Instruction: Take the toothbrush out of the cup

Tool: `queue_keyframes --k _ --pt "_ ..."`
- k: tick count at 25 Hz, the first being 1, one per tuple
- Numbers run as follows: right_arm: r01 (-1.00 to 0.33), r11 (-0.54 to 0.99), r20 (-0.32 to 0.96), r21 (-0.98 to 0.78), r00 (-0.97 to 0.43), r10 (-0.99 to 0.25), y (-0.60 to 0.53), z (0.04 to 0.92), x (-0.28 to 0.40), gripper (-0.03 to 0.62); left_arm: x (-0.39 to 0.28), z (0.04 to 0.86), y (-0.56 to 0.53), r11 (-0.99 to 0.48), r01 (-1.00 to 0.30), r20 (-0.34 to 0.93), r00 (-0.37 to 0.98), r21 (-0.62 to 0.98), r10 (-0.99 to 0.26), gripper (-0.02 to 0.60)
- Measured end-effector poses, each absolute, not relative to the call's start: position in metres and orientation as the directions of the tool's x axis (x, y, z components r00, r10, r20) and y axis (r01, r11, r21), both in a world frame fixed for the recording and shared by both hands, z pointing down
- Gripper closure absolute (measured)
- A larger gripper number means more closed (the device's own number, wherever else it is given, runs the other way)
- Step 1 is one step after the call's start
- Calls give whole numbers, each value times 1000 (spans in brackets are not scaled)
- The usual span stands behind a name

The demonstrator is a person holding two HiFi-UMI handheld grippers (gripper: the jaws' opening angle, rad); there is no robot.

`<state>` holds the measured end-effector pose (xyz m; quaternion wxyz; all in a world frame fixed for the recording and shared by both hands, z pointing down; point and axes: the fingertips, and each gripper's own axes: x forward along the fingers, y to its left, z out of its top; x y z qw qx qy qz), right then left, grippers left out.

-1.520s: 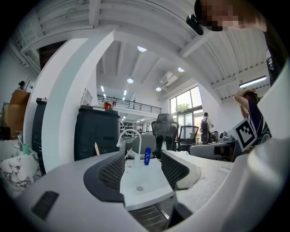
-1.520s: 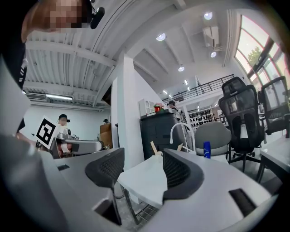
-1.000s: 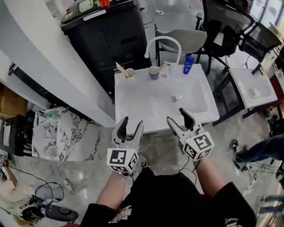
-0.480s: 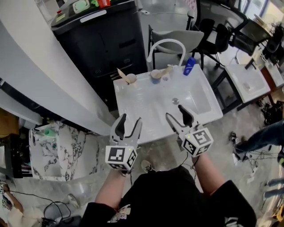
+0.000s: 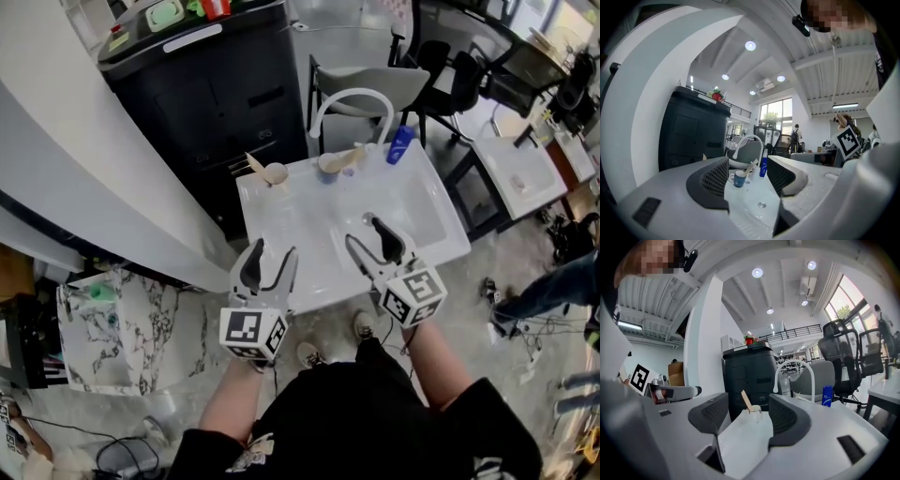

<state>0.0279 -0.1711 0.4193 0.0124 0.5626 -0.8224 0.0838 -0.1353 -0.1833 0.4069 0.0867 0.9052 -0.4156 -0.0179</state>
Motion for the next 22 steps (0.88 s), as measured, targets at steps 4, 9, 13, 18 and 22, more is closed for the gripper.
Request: queue_keyframes --k 4,9,13,18,22 --pt "-922 360 111 -140 -376 -920 -192 423 39 324 -130 408 -194 -621 -768 42 633 158 -773 344" --pt "-910 374 110 -180 -396 -912 -218 427 65 324 -113 407 -202 -586 -795 51 599 153 -799 344" --pt "-900 388 123 -200 -416 -901 -239 433 85 324 -99 408 -210 -559 -814 51 572 157 -819 344" --pt "-885 407 139 -226 -443 -886 -266 445 104 323 -83 411 -216 -526 -836 61 540 156 -840 344" --pt "-876 419 154 -239 -460 -874 -286 456 113 324 -76 412 -221 -496 -854 69 511 159 -857 345"
